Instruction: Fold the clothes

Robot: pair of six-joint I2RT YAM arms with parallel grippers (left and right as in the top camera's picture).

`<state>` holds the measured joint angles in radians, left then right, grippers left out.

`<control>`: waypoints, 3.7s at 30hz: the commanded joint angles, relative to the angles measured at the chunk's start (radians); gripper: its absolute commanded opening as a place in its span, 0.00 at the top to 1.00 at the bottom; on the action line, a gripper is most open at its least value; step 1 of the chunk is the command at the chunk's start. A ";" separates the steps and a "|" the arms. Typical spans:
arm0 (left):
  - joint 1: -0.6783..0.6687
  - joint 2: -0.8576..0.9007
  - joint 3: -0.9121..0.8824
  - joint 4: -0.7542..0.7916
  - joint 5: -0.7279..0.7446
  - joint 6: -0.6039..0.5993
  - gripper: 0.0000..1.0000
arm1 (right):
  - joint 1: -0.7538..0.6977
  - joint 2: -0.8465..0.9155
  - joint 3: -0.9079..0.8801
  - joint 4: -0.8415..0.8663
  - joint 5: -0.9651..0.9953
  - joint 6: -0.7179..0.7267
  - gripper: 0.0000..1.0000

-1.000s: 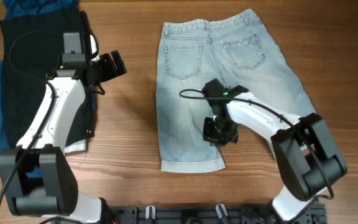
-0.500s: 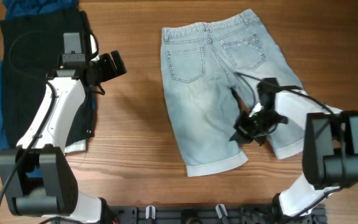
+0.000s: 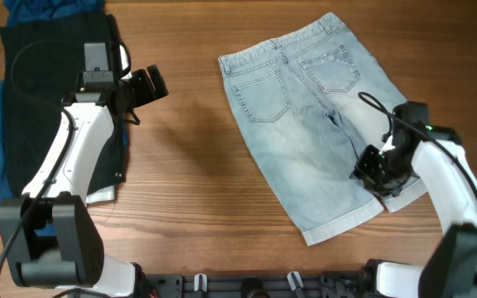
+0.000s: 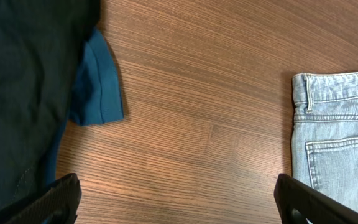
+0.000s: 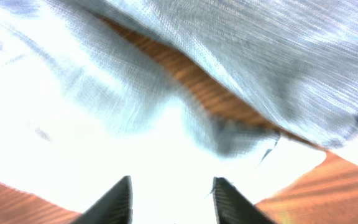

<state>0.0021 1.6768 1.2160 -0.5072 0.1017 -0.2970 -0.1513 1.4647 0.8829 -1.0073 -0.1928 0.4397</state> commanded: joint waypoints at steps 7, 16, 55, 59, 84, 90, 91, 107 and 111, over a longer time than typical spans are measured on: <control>-0.097 0.056 -0.008 0.172 0.047 0.089 0.00 | 0.003 -0.323 -0.002 -0.038 -0.043 -0.130 0.01; -0.243 0.317 -0.008 0.618 0.108 0.186 0.00 | 0.003 -0.395 -0.002 0.021 -0.063 -0.157 0.01; -0.161 0.634 0.267 -0.158 -0.212 0.047 0.87 | 0.003 -0.349 -0.002 0.204 -0.079 -0.148 0.04; -0.098 0.634 0.282 -0.375 -0.072 0.019 0.82 | 0.010 -0.278 -0.002 0.266 -0.078 -0.151 0.05; -0.051 0.437 0.244 -0.871 -0.156 -0.002 0.52 | 0.024 0.024 0.217 0.475 -0.056 -0.260 0.06; -0.050 0.204 0.245 -0.882 -0.155 0.028 0.35 | 0.024 0.024 0.222 0.472 -0.018 -0.309 0.15; -0.050 0.154 0.245 -0.878 -0.155 0.028 0.29 | 0.027 0.027 0.222 0.472 -0.018 -0.309 0.18; -0.053 -0.023 0.244 -0.515 -0.102 0.031 0.18 | 0.077 0.368 0.222 0.589 0.037 -0.293 0.89; -0.052 -0.023 0.244 -0.478 -0.092 0.031 0.19 | 0.077 0.414 0.222 0.626 0.046 -0.278 0.88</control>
<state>-0.0525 1.6623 1.4574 -1.0027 -0.0113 -0.2749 -0.0742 1.8351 1.0836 -0.4057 -0.1738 0.1375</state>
